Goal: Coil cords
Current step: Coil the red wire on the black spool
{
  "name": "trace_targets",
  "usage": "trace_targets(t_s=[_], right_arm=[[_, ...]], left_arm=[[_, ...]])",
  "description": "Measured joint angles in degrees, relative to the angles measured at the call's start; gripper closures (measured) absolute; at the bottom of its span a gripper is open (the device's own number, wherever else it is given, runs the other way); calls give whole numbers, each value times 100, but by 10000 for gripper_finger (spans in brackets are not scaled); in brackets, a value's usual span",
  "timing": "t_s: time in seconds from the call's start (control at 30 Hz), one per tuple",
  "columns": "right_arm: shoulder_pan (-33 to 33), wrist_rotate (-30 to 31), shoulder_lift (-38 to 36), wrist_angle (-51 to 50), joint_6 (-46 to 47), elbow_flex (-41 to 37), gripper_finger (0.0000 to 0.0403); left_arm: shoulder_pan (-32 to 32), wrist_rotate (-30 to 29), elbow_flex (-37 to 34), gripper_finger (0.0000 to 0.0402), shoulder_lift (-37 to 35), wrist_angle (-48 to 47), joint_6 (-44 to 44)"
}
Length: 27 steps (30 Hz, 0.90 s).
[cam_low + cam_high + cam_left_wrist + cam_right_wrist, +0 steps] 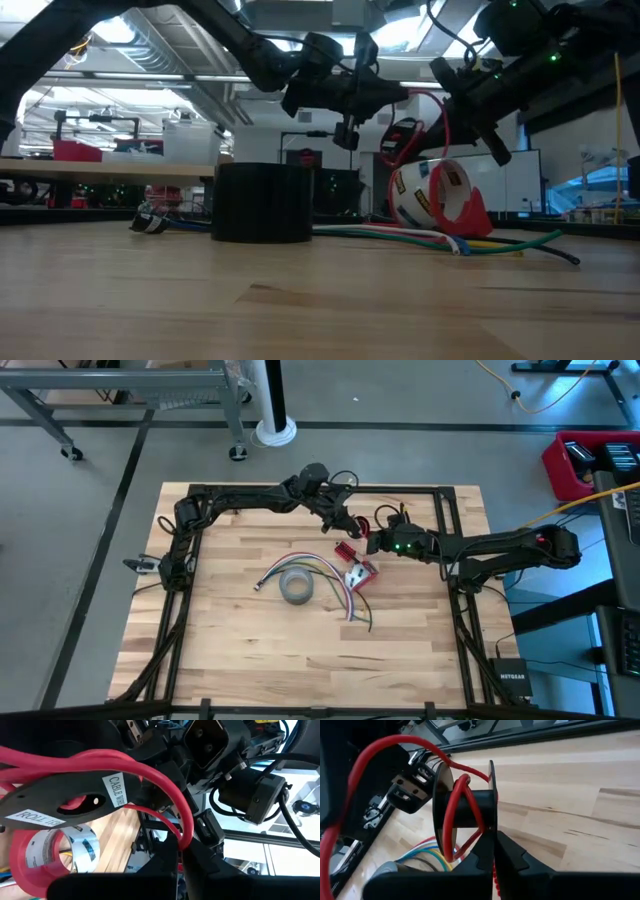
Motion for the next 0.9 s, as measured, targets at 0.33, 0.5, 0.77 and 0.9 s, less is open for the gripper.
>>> trace_targets(t_s=[0.33, 0.5, 0.77, 0.9], right_arm=[[2, -155, 5, 258, 162, 4, 400], [2, -157, 104, 251, 344, 4, 400], [0, -150, 155, 266, 424, 4, 400], [0, -148, 155, 258, 424, 4, 400]], left_arm=[[-112, 4, 0, 401, 5, -394, 8], [-129, -54, 0, 401, 7, -375, 15], [-140, -352, 437, 401, 7, -573, 1116], [-138, -646, 743, 401, 7, -1392, 2169]])
